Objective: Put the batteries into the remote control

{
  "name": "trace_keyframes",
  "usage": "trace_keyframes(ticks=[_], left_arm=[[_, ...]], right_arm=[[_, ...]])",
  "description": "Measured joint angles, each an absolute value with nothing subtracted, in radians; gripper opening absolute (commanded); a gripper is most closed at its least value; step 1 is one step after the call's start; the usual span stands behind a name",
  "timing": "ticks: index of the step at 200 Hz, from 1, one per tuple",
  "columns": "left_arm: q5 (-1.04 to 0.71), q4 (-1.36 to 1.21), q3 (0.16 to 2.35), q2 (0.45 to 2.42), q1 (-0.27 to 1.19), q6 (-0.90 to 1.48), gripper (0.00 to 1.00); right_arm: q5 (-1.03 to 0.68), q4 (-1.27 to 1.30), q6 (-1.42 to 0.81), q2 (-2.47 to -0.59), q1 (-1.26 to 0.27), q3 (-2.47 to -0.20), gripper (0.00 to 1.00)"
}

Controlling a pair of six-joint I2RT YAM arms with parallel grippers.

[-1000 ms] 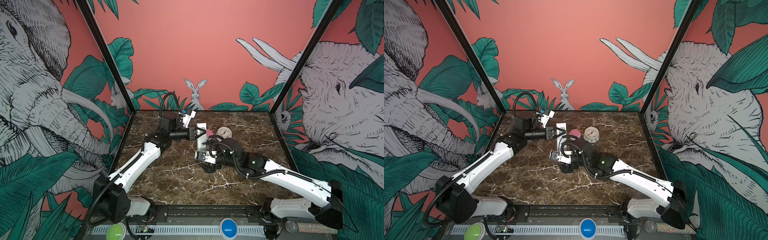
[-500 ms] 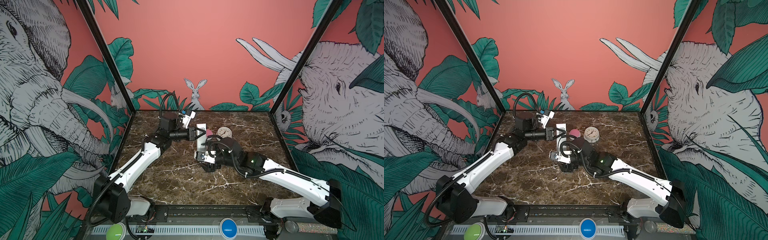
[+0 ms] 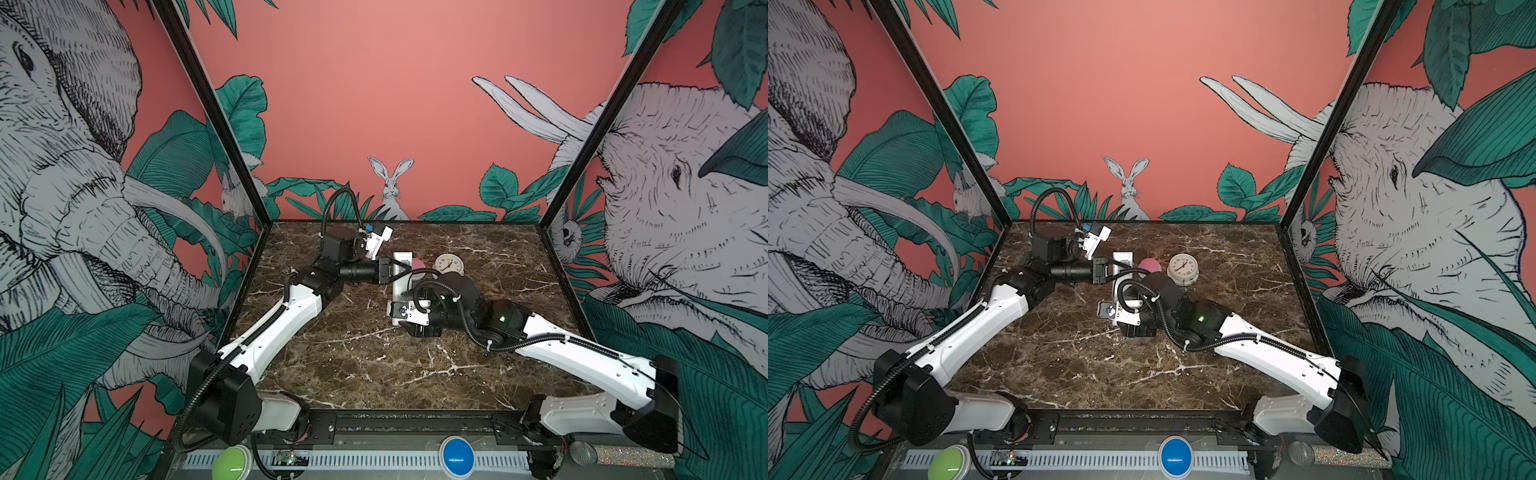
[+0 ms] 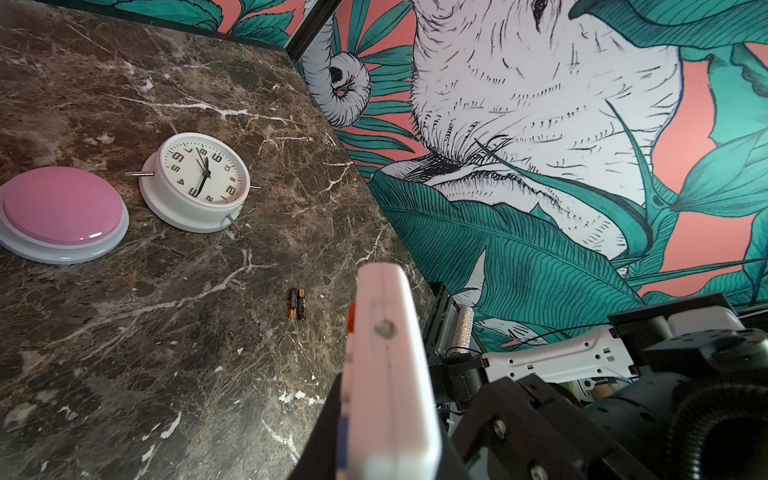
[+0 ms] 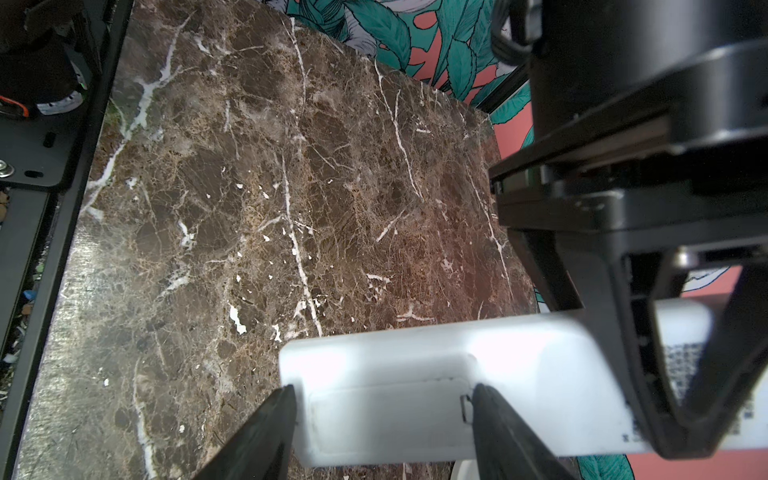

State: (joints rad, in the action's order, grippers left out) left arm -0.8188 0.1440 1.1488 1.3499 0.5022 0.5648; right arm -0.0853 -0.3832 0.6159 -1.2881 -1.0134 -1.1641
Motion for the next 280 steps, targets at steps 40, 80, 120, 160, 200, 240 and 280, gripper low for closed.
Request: trace_keyframes(ticks=[40,80,120,160,200,240,280], left_arm=[[-0.818,0.17,1.149,1.35,0.502,0.554,0.0],[-0.819,0.18,1.149,1.35,0.502,0.549,0.0],[-0.818,0.195,1.149,1.35,0.5,0.539,0.0],[-0.819,0.215,1.149,1.35,0.5,0.53,0.0],[-0.819,0.237,1.149,1.35,0.501,0.522,0.0],[-0.819,0.238,1.149,1.35,0.501,0.515,0.0],[-0.819,0.241,1.149,1.35,0.501,0.511,0.0]], right_arm=[[-0.083,-0.421,0.622,-1.307,-1.015,-1.194,0.57],[-0.082,-0.445,0.625,-1.309,-1.018,-1.206,0.53],[-0.063,-0.47,0.64,-1.323,-1.026,-1.225,0.48],[-0.058,-0.485,0.644,-1.326,-1.034,-1.232,0.46],[-0.058,-0.491,0.643,-1.327,-1.041,-1.232,0.44],[-0.057,-0.491,0.643,-1.327,-1.041,-1.232,0.43],[-0.056,-0.491,0.643,-1.327,-1.041,-1.232,0.41]])
